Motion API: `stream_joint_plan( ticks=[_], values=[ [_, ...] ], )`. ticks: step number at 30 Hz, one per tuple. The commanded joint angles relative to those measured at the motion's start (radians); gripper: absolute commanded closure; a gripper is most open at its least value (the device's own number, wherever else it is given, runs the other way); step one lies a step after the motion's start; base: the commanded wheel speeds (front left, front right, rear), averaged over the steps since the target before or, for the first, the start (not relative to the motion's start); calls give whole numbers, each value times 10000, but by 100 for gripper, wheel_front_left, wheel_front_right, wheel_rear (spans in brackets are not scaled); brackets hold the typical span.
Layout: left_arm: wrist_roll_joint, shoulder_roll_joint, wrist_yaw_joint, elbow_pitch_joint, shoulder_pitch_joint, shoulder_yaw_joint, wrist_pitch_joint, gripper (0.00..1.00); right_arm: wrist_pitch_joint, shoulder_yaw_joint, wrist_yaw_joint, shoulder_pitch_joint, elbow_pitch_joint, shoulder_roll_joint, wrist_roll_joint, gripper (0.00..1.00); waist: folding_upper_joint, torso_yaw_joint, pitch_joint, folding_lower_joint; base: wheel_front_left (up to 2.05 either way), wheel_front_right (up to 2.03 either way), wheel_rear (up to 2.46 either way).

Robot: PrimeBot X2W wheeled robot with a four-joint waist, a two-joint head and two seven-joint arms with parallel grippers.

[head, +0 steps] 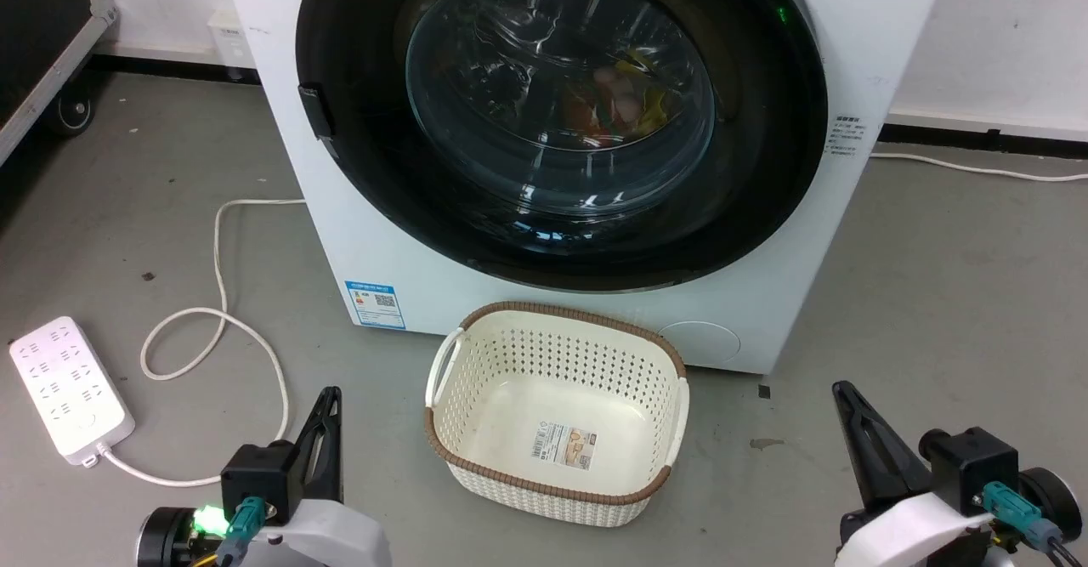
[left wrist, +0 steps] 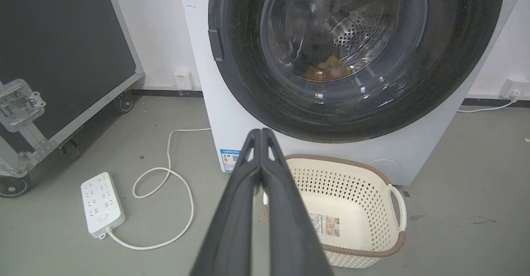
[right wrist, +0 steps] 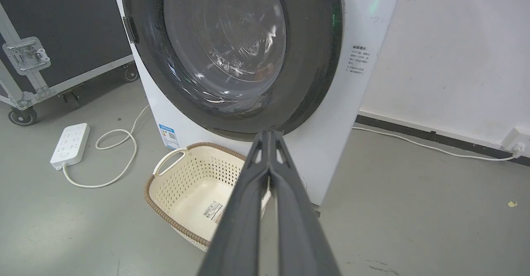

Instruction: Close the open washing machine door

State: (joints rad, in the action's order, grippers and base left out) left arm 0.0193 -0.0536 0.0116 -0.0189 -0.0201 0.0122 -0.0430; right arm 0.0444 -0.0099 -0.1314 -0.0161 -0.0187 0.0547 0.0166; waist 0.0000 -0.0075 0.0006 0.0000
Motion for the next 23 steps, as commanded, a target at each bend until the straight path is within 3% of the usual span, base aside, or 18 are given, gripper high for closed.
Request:
stream_joint_plan(
  ticks=[1,23],
  values=[
    [-78,5,-36,52,144,-45,57,100,-69,20,6,113,85,-38,-50,100,0,4,-1,0,0,0,0],
    [-193,34,-116,189,201,-122,430,100,-444,99,7,161,187,-45,-166,100,0,75,-6,0,0,0,0]
  ],
)
